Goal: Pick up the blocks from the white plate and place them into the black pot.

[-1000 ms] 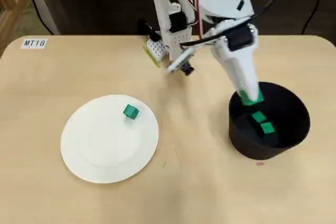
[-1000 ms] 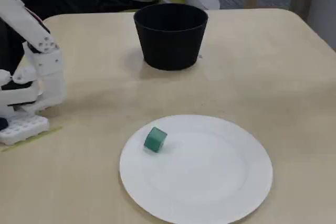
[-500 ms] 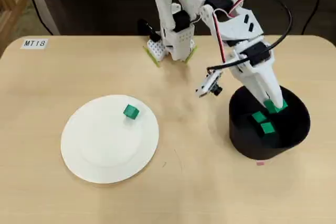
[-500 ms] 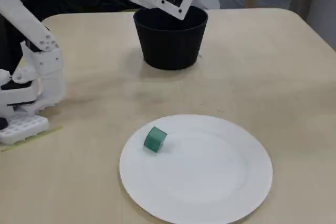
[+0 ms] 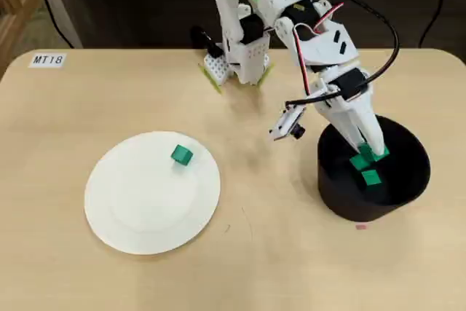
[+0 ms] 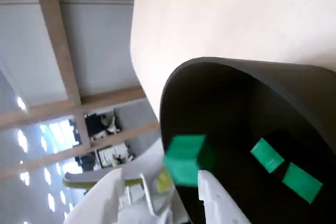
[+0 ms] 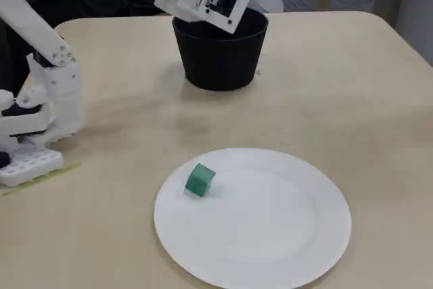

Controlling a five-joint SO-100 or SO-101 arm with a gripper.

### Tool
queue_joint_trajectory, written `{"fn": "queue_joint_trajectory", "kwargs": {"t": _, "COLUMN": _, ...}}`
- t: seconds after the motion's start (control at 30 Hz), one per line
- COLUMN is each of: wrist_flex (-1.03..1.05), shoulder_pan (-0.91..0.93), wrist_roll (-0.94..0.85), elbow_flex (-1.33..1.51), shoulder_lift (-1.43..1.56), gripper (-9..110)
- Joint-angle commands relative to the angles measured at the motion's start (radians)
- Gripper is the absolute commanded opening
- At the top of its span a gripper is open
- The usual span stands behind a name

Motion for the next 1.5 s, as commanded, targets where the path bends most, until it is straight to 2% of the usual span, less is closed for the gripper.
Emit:
{"fn": "queue_joint_trajectory", "kwargs": {"t": 0.0, "wrist_flex": 0.028, "shoulder_pan": 0.014, "wrist_roll": -0.006, "elbow_flex": -0.008, "shoulder_lift": 0.054, "gripper": 19}}
{"fn": "queue_joint_trajectory", "kwargs": {"t": 0.13, "wrist_flex": 0.078, "shoulder_pan": 0.064, "wrist_roll": 0.002, "elbow_flex": -0.021, "shoulder_lift": 0.092, "gripper": -2}}
{"fn": "queue_joint_trajectory", "kwargs": {"t": 0.27, "wrist_flex": 0.238, "shoulder_pan": 0.172, "wrist_roll": -0.032, "elbow_flex": -0.106, "shoulder_lift": 0.124, "gripper": -2}}
{"fn": "queue_joint_trajectory", "kwargs": {"t": 0.47, "wrist_flex": 0.5, "shoulder_pan": 0.456, "wrist_roll": -0.014, "elbow_flex": -0.27, "shoulder_lift": 0.084, "gripper": -2}}
{"fn": "queue_joint_trajectory", "kwargs": {"t": 0.73, "wrist_flex": 0.87, "shoulder_pan": 0.801, "wrist_roll": 0.063, "elbow_flex": -0.423, "shoulder_lift": -0.133, "gripper": -2}}
{"fn": "queue_joint_trajectory", "kwargs": {"t": 0.8, "wrist_flex": 0.865, "shoulder_pan": 0.847, "wrist_roll": 0.08, "elbow_flex": -0.37, "shoulder_lift": -0.117, "gripper": -2}}
{"fn": "queue_joint_trajectory", "kwargs": {"t": 0.93, "wrist_flex": 0.729, "shoulder_pan": 0.89, "wrist_roll": 0.11, "elbow_flex": -0.218, "shoulder_lift": -0.015, "gripper": -2}}
{"fn": "queue_joint_trajectory", "kwargs": {"t": 1.47, "wrist_flex": 0.776, "shoulder_pan": 1.012, "wrist_roll": 0.23, "elbow_flex": -0.204, "shoulder_lift": -0.098, "gripper": -2}}
